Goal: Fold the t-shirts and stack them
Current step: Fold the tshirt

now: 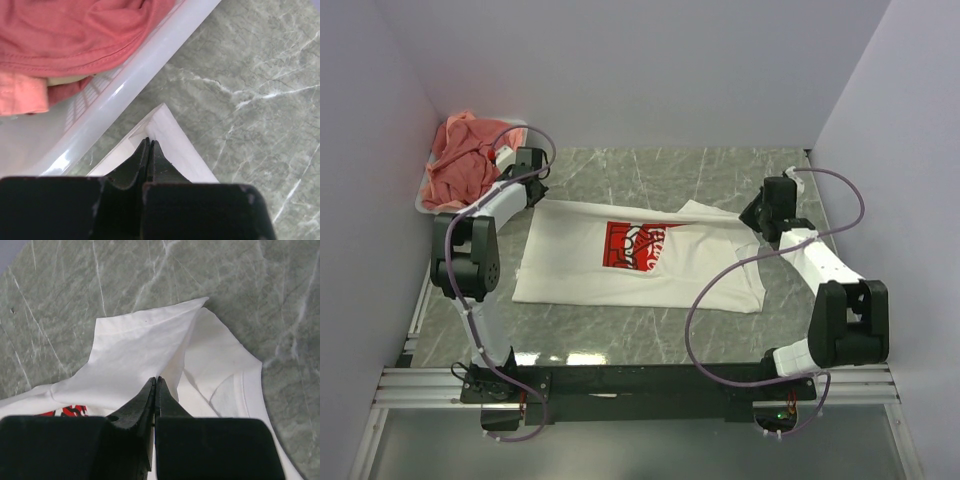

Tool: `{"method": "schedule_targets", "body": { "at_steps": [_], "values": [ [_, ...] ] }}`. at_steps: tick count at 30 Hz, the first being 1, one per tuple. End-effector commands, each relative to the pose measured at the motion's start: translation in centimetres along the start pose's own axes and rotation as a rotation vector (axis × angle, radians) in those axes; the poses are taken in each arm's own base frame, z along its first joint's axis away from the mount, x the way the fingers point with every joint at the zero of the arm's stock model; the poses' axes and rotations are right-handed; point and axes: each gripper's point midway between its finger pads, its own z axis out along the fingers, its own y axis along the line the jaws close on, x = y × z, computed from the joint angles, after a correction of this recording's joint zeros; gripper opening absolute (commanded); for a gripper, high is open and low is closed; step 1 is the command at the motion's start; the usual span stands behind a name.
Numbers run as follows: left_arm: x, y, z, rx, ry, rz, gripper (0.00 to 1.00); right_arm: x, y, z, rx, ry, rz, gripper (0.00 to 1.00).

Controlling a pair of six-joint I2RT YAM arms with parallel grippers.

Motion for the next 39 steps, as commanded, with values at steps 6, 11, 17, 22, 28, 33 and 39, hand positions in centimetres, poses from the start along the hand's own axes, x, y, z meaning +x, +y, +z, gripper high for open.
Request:
{"method": "schedule_targets", "body": {
  "at_steps": [6,11,17,22,28,33,39],
  "values": [
    [-2.5,0.4,-2.9,0.033,-0.069,-0.090,0.00,-0.6,-1.2,-1.6,0.034,-0.070,0.026,0.00],
    [-2.4,1.2,-4.0,0.042,-0.078,-0.113,0.00,0.1,-1.9,-1.7,0.050,-0.057,0.021,0.00],
    [-2.7,1.7,-5.1,0.052,-0.092,-0.131,0.01,1.2,-2.2,-2.1,0.036,-0.035,0.030,0.00],
    [-2.1,2.3,-5.7,0.070,-0.093,-0.151,0.00,2.3,-2.8,-2.1,0.039,-0.002,0.041,0.00],
    [-1.4,3.0,-6.7,0.087,-0.087,-0.168,0.00,3.8,-3.9,-1.9,0.036,0.044,0.077,0.00],
    [0.5,3.8,-6.9,0.089,-0.065,-0.162,0.00,4.1,-4.7,-1.9,0.034,0.061,0.110,0.00],
    [1.7,5.1,-6.9,0.075,-0.054,-0.163,0.01,4.9,-5.4,-2.0,0.048,0.073,0.119,0.00]
  ]
}}
